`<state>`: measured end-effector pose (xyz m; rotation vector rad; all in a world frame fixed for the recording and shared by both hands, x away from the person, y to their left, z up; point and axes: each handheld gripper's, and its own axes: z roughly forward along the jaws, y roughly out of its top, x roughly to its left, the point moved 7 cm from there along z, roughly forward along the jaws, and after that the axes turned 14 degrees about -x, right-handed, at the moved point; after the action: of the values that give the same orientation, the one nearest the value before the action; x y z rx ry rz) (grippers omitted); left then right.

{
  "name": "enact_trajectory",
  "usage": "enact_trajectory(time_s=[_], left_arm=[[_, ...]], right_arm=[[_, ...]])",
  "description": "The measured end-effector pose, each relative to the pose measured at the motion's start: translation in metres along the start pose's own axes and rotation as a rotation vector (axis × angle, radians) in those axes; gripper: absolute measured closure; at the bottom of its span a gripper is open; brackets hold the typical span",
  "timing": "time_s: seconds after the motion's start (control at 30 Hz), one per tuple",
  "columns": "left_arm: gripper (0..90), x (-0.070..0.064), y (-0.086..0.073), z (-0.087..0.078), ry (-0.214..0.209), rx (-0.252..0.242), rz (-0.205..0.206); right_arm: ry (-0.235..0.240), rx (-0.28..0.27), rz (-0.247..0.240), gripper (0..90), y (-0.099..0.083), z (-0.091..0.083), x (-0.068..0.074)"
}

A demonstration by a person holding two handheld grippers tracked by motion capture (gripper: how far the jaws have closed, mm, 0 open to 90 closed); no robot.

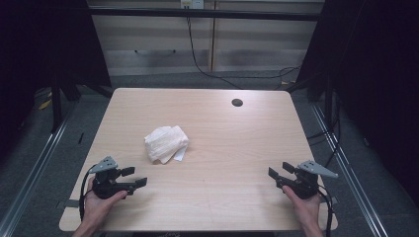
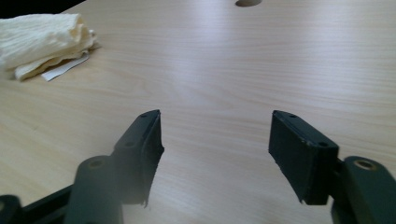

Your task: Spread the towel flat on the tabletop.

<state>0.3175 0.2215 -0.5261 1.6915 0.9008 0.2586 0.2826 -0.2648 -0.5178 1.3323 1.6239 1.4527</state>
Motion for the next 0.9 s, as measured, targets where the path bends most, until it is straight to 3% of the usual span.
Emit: enact_trajectory(time_s=[0.17,0.2,0.3,0.53,0.63,0.67,0.7,0.83,0.9], left_arm=[[28.4,0.003,0.002,0.000,0.011,-0.008,-0.010],[28.3,0.004,0.002,0.001,0.009,-0.004,-0.016],[28.4,0.002,0.002,0.001,0.014,-0.001,-0.015],[34.8,-0.008,0.008,0.002,0.009,-0.024,-0.026],[45.4,-0.007,0.010,0.003,0.031,-0.011,-0.016],[45.3,-0.007,0.014,0.005,0.014,-0.009,-0.053],[45.3,-0.007,0.014,0.005,0.014,-0.009,-0.053],[44.9,-0.002,0.042,0.012,0.060,0.006,0.049],[43.0,0.002,0.054,0.017,0.063,0.002,0.073]], right_arm=[[0.055,-0.016,-0.010,36.1,0.003,0.001,0.017],[0.075,0.013,-0.036,36.2,-0.001,0.002,0.024],[0.111,0.048,-0.048,36.2,-0.006,0.005,0.030],[0.132,0.077,-0.063,36.2,-0.009,0.002,0.035],[0.131,0.068,-0.072,36.3,-0.008,0.001,0.036],[0.128,0.066,-0.076,36.2,-0.008,0.001,0.037],[0.128,0.066,-0.076,36.2,-0.008,0.001,0.037],[0.138,0.080,-0.076,35.7,-0.009,0.004,0.038],[0.143,0.077,-0.082,35.7,-0.007,0.006,0.039]])
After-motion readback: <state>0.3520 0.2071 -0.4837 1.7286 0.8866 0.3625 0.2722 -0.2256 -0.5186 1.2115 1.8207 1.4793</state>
